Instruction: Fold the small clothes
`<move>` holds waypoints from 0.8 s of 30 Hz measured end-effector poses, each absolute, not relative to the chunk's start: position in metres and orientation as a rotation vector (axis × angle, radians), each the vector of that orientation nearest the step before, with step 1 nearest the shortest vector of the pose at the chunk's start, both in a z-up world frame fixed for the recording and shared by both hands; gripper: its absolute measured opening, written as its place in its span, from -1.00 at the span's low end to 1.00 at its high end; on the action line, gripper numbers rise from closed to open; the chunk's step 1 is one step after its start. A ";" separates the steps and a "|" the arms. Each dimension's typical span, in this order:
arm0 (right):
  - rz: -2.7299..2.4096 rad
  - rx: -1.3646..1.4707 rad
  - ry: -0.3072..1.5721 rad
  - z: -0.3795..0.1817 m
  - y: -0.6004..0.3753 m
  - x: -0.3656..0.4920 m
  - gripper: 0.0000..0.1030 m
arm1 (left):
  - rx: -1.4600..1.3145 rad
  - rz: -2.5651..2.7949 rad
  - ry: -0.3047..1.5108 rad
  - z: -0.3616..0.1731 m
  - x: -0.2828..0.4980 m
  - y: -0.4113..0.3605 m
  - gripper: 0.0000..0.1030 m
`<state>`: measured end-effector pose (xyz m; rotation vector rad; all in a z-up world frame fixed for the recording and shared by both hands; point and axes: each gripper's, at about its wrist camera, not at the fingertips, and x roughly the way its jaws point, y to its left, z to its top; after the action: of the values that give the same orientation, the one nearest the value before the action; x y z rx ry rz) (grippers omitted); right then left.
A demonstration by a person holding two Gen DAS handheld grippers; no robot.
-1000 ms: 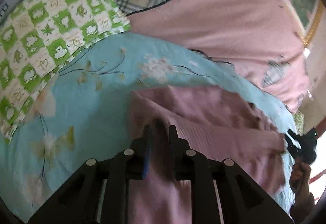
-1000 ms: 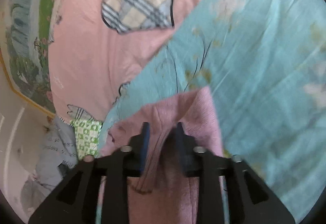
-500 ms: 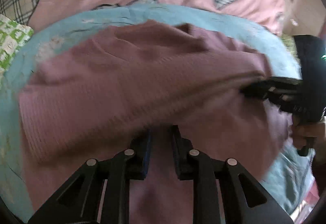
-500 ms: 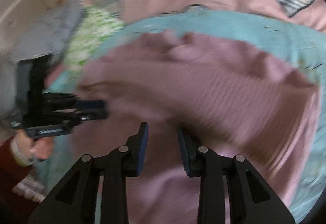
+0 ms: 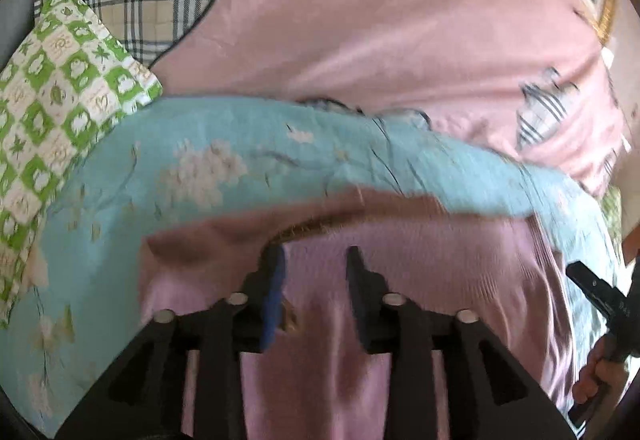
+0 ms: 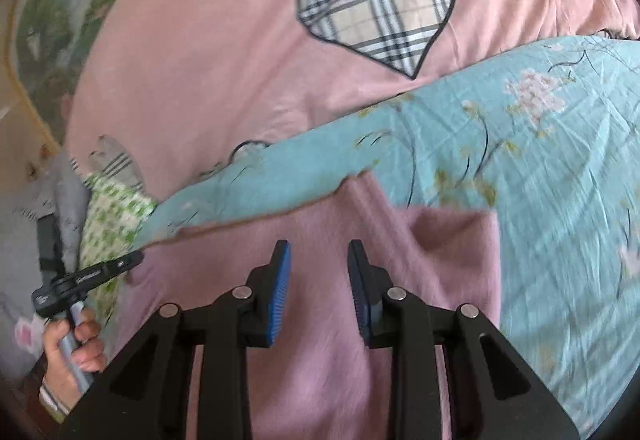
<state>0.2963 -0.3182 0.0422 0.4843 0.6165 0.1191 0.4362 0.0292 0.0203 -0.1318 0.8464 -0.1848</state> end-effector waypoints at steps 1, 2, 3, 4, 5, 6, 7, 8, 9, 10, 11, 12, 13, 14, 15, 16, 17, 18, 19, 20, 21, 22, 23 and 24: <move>0.139 0.489 0.619 0.040 -0.315 0.286 -0.38 | -0.122 -0.195 0.849 0.018 0.423 0.028 -0.29; 0.154 0.493 0.627 0.038 -0.309 0.280 -0.38 | -0.106 -0.203 0.857 0.017 0.403 0.025 -0.29; 0.168 0.497 0.634 0.035 -0.307 0.271 -0.38 | -0.088 -0.207 0.869 0.013 0.389 0.022 -0.28; 0.186 0.499 0.645 0.032 -0.304 0.262 -0.37 | -0.073 -0.214 0.878 0.007 0.374 0.021 -0.26; 0.197 0.498 0.660 0.028 -0.300 0.254 -0.37 | -0.057 -0.211 0.879 0.004 0.364 0.022 -0.26; 0.204 0.494 0.669 0.025 -0.292 0.253 -0.33 | -0.036 -0.191 0.879 0.000 0.352 0.023 -0.25; 0.212 0.489 0.682 0.021 -0.288 0.243 -0.26 | -0.031 -0.173 0.881 -0.004 0.341 0.029 -0.21; 0.213 0.486 0.699 0.017 -0.287 0.234 -0.23 | -0.042 -0.156 0.891 -0.008 0.333 0.035 -0.20; 0.210 0.489 0.707 0.013 -0.287 0.227 -0.19 | -0.071 -0.149 0.903 -0.011 0.323 0.043 -0.19; 0.201 0.496 0.719 0.009 -0.288 0.219 -0.18 | -0.104 -0.155 0.915 -0.015 0.315 0.049 -0.19; 0.183 0.502 0.732 0.005 -0.290 0.212 -0.18 | -0.122 -0.169 0.925 -0.018 0.310 0.051 -0.19; 0.168 0.507 0.737 0.001 -0.292 0.206 -0.18 | -0.129 -0.191 0.939 -0.022 0.301 0.051 -0.19; 0.161 0.514 0.745 -0.004 -0.294 0.199 -0.18 | -0.119 -0.194 0.946 -0.026 0.295 0.050 -0.19; 0.140 0.509 0.762 -0.008 -0.297 0.194 -0.18 | -0.101 -0.178 0.951 -0.030 0.289 0.049 -0.19; 0.077 0.486 0.791 -0.013 -0.299 0.190 -0.18 | -0.081 -0.145 0.960 -0.036 0.283 0.050 -0.19; 0.026 0.473 0.811 -0.016 -0.302 0.186 -0.24 | -0.073 -0.114 0.971 -0.040 0.278 0.055 -0.16; -0.007 0.484 0.820 -0.022 -0.309 0.180 -0.30 | -0.084 -0.084 0.984 -0.046 0.276 0.063 -0.16; -0.006 0.516 0.803 -0.025 -0.316 0.173 -0.43 | -0.118 -0.068 0.980 -0.049 0.272 0.072 -0.25; -0.013 0.531 0.799 -0.026 -0.321 0.169 -0.59 | -0.143 -0.063 0.970 -0.050 0.267 0.079 -0.40; -0.023 0.539 0.802 -0.026 -0.325 0.166 -0.65 | -0.159 -0.057 0.969 -0.049 0.263 0.084 -0.44; -0.030 0.545 0.801 -0.025 -0.329 0.163 -0.67 | -0.178 -0.051 0.966 -0.047 0.257 0.089 -0.44; -0.024 0.555 0.793 -0.023 -0.330 0.161 -0.62 | -0.200 -0.049 0.961 -0.045 0.251 0.093 -0.44; -0.012 0.567 0.781 -0.021 -0.331 0.158 -0.61 | -0.225 -0.043 0.955 -0.042 0.245 0.096 -0.43; -0.004 0.570 0.773 -0.020 -0.330 0.155 -0.61 | -0.245 -0.036 0.952 -0.039 0.237 0.099 -0.39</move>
<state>0.1553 -0.3299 -0.0195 0.5696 0.7731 -0.0037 0.2369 0.0991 -0.0392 -0.2449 0.9518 -0.0361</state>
